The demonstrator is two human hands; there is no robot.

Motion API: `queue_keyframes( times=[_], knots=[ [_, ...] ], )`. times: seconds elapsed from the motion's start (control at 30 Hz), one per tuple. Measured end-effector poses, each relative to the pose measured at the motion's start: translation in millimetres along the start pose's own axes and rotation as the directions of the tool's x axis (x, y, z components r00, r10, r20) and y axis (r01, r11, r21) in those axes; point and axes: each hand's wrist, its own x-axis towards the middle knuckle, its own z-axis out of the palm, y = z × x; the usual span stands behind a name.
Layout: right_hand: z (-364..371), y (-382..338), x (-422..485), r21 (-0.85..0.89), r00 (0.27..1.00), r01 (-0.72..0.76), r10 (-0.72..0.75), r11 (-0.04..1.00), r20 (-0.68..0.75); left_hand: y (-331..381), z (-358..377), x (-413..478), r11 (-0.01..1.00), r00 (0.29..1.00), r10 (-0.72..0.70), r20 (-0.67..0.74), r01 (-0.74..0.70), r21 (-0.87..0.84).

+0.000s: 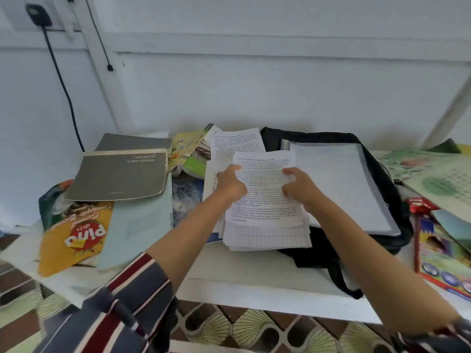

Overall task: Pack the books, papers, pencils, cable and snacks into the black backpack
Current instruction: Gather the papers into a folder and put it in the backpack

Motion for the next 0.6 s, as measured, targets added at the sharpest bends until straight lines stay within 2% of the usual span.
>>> queue_keyframes(
  times=[0.1,0.17,0.23,0.33,0.5,0.6],
  knots=[
    [10.4,5.7,-10.5,-0.341,0.995,-0.083,0.06,0.936,-0.079,-10.3,10.5,-7.9,0.991,1.0,0.004,-0.002,-0.004,0.133],
    [11.8,6.3,-16.3,-0.411,0.99,-0.139,0.111,0.901,-0.092,-12.1,16.7,-10.8,0.969,0.998,-0.044,-0.05,0.055,0.243],
    [10.9,7.3,-18.0,-0.309,0.989,-0.145,0.138,0.94,-0.047,-10.5,21.2,-12.5,0.964,0.992,-0.095,-0.079,0.112,0.242],
    [7.4,7.2,-18.0,-0.04,0.997,-0.077,0.077,0.996,-0.006,-7.2,24.8,-11.4,0.979,0.989,-0.135,-0.067,0.144,0.143],
    [-8.5,3.9,-19.3,0.31,0.997,-0.071,0.067,0.948,0.025,-5.0,7.6,-5.7,0.949,0.974,-0.226,0.007,0.222,-0.222],
    [-18.5,1.0,-19.0,0.394,0.998,-0.052,0.035,0.918,0.051,0.1,-2.0,-6.0,0.916,0.992,-0.124,0.014,0.12,-0.383]
  ],
)
